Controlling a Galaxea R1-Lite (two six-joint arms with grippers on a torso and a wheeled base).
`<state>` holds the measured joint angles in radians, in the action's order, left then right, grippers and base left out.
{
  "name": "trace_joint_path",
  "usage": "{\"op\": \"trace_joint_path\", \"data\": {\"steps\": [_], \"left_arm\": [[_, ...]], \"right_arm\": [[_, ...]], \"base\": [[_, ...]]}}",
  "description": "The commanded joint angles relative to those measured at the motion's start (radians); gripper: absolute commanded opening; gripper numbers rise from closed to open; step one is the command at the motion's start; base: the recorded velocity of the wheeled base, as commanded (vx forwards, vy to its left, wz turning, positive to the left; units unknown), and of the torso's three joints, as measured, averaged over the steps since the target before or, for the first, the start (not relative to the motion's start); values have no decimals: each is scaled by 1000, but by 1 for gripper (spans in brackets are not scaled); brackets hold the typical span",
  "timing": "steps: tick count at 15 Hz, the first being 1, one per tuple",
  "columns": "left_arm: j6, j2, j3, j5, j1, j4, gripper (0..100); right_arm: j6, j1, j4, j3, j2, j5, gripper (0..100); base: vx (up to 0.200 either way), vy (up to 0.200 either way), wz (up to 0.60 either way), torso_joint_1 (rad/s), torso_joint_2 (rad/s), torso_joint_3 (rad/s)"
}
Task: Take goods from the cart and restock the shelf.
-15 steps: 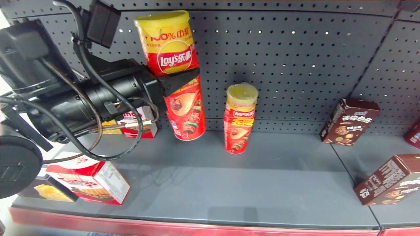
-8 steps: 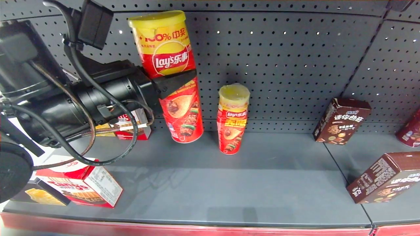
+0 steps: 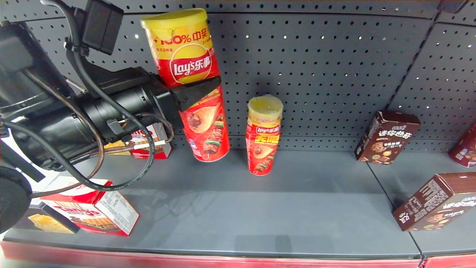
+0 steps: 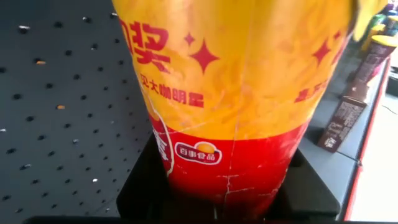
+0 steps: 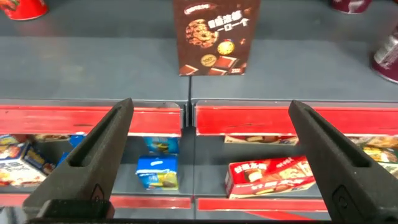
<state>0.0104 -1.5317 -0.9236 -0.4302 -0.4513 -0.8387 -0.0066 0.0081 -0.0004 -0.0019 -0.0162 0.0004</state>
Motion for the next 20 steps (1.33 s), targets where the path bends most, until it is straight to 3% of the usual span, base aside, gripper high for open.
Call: {"op": "trace_joint_path", "data": {"steps": [1, 3, 4, 5, 7, 11, 14, 17, 20], "left_arm": [[2, 19, -8, 8, -3, 10, 0], [3, 30, 14, 16, -3, 18, 0], [5, 50, 31, 15, 0, 30, 0], [3, 79, 63, 15, 0, 49, 0], [3, 127, 134, 8, 3, 53, 0], [3, 157, 149, 4, 13, 55, 0], [3, 168, 174, -53, 94, 55, 0], [5, 177, 170, -55, 100, 55, 0], [5, 174, 166, -58, 98, 55, 0]], "right_arm": [[-27, 6, 0, -6, -22, 27, 100], [-9, 13, 37, -239, -134, 96, 100], [8, 24, 82, -343, -297, 194, 100], [-3, 44, 71, -389, -329, 274, 100], [-49, 56, -6, -458, -495, 334, 100], [-79, 188, -271, -487, -824, 340, 100], [-89, 245, -443, -509, -1009, 336, 100], [-89, 277, -432, -629, -1159, 326, 100], [-84, 251, -424, -741, -1285, 303, 100]], "base": [[0, 0, 0, 0, 0, 0], [0, 0, 0, 0, 0, 0], [0, 0, 0, 0, 0, 0], [0, 0, 0, 0, 0, 0], [0, 0, 0, 0, 0, 0], [0, 0, 0, 0, 0, 0], [0, 0, 0, 0, 0, 0], [0, 0, 0, 0, 0, 0], [0, 0, 0, 0, 0, 0]]}}
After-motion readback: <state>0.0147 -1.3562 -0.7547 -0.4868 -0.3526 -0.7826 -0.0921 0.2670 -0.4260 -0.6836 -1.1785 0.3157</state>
